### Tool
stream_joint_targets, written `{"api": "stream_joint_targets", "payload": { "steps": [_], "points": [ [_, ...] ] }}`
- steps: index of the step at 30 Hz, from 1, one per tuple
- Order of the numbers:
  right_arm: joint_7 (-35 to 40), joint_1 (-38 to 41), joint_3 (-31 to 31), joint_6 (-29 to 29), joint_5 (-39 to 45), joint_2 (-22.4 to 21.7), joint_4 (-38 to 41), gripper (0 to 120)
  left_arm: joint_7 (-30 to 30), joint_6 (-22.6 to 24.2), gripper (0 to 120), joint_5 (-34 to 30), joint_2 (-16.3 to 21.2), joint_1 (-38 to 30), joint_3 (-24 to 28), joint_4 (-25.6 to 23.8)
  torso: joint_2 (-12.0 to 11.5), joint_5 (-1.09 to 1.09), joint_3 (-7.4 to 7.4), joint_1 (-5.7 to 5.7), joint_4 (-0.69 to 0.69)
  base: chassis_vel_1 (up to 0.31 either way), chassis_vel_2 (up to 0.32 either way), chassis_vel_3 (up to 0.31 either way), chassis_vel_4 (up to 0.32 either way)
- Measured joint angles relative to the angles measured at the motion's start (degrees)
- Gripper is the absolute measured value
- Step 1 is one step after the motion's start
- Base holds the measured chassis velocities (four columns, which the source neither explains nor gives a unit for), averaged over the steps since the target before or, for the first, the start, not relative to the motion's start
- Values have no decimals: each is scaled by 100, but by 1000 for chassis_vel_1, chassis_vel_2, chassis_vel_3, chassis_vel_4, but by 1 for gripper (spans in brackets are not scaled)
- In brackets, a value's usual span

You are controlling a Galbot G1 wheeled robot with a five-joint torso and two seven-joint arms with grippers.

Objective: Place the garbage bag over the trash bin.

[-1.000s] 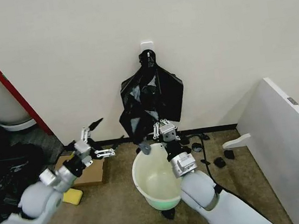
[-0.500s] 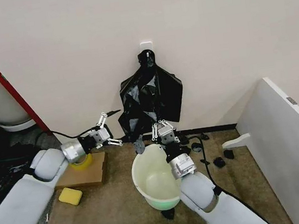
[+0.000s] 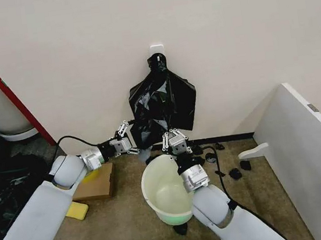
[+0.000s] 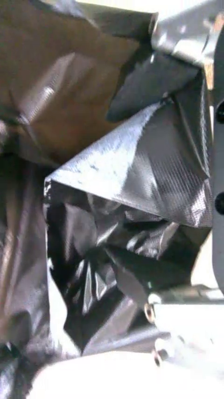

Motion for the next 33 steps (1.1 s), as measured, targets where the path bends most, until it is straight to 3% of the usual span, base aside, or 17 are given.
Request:
{"api": "stream_joint_targets", "payload": {
  "steps": [9,19,26,30,33],
  "points": [
    [4,-22,10,16,-20,-1,-10,0,-455,280,45,-476,-2,230,-60,-36,0,0,0,0,1,0,0,0,0],
    [37,-118,86,70,84,-135,83,0,-1043,876,5,-2003,19,481,-17,-89,0,0,0,0,0,0,0,0,0],
    [168,-203,94,70,437,-204,227,0,-1671,981,0,-2897,-19,726,-33,-313,0,-2,0,0,0,0,0,0,0],
    [472,-331,-4,-58,880,-314,448,0,-2269,956,0,-3784,-216,1198,-201,-755,1,2,0,0,0,0,0,0,0],
    [630,-422,-78,-175,1134,-399,596,0,-2420,887,0,-4081,-335,1434,-313,-960,1,-6,0,0,0,0,0,0,0]
  ]
}}
